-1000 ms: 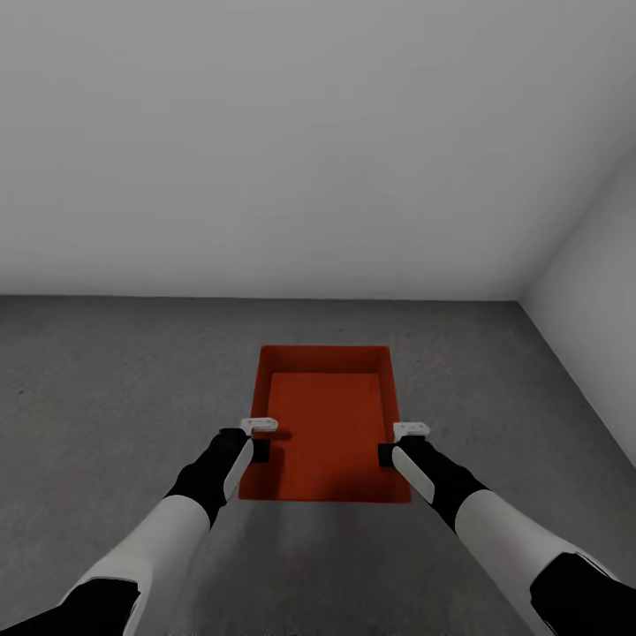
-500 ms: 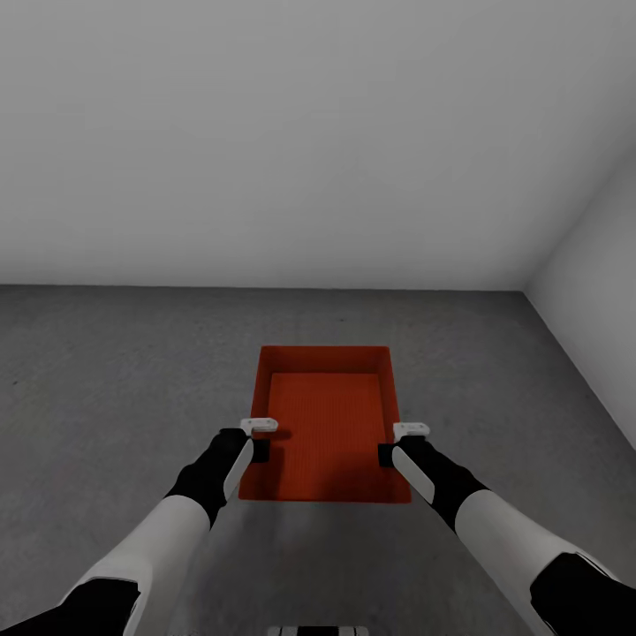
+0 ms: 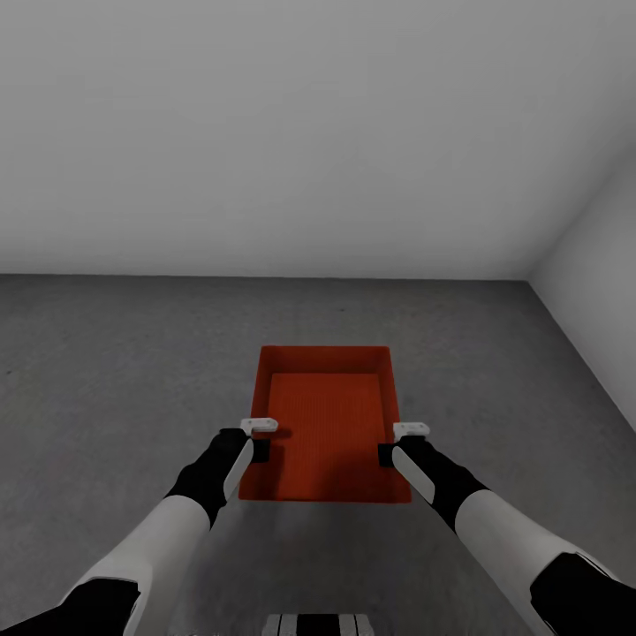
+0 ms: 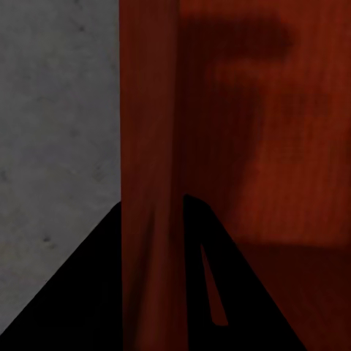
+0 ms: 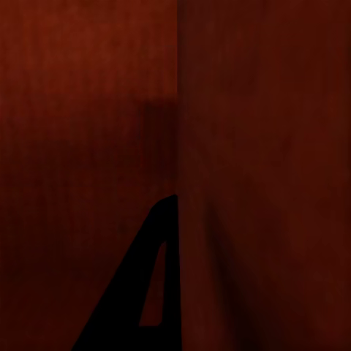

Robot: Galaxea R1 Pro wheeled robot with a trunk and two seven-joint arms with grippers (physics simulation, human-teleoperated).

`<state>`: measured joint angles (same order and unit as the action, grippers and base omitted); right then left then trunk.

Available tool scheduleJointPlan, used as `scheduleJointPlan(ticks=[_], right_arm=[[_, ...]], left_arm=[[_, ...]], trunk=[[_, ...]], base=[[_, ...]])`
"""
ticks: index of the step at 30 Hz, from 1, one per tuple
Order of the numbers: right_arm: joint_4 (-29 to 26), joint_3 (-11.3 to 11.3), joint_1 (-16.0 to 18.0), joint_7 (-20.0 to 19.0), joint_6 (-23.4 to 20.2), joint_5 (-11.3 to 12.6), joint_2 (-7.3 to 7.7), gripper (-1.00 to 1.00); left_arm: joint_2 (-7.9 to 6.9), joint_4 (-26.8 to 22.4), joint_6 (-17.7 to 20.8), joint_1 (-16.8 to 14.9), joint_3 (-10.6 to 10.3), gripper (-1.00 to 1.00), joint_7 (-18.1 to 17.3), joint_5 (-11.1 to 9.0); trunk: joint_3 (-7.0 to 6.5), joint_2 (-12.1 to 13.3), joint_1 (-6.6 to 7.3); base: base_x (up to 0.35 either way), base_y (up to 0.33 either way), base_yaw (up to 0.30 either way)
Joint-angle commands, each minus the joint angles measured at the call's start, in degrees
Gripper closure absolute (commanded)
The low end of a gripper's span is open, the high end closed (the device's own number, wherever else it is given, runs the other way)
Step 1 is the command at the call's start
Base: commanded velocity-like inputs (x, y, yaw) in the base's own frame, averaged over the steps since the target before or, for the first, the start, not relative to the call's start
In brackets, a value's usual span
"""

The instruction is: Move the two storage containers from the living room to the garage. In the garage, place one container on the floor and stack the other container on top of it (either order is fine).

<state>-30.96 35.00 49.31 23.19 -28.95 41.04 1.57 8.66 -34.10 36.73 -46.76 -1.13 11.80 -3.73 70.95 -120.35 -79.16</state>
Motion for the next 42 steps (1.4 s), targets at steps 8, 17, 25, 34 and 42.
scheduleJointPlan(ticks=[8, 17, 25, 34, 42], right_arm=[[-0.16, -2.83, 0.09, 1.33, 1.26, -2.63, 3.26, 1.0], [-0.16, -2.83, 0.09, 1.33, 1.26, -2.63, 3.26, 1.0], [-0.16, -2.83, 0.09, 1.33, 1.21, -2.63, 3.27, 1.0], [-0.16, -2.83, 0.09, 1.27, 1.17, -2.63, 3.26, 1.0], [-0.16, -2.83, 0.09, 1.24, 1.23, -2.55, 3.25, 1.0]], left_arm=[[-0.05, -0.01, 0.3, 0.0, -0.1, 1.0, 0.65, -0.23], [-0.05, -0.02, 0.36, 0.0, -0.1, 1.0, 0.61, -0.22], [-0.05, -0.09, 0.35, 0.0, -0.1, 1.0, 0.5, -0.22], [-0.07, -0.12, 0.36, 0.0, -0.1, 1.0, 0.42, -0.23], [-0.13, -0.09, 0.35, 0.0, -0.1, 1.0, 0.42, -0.23]], trunk=[[2.22, -3.24, -1.75], [4.49, -6.45, -3.51], [5.14, -6.45, -3.51], [5.21, -6.45, -3.51], [5.21, -6.45, -3.51]], base=[[0.0, 0.0, 0.0], [0.0, 0.0, 0.0], [0.0, 0.0, 0.0], [0.0, 0.0, 0.0], [0.0, 0.0, 0.0]])
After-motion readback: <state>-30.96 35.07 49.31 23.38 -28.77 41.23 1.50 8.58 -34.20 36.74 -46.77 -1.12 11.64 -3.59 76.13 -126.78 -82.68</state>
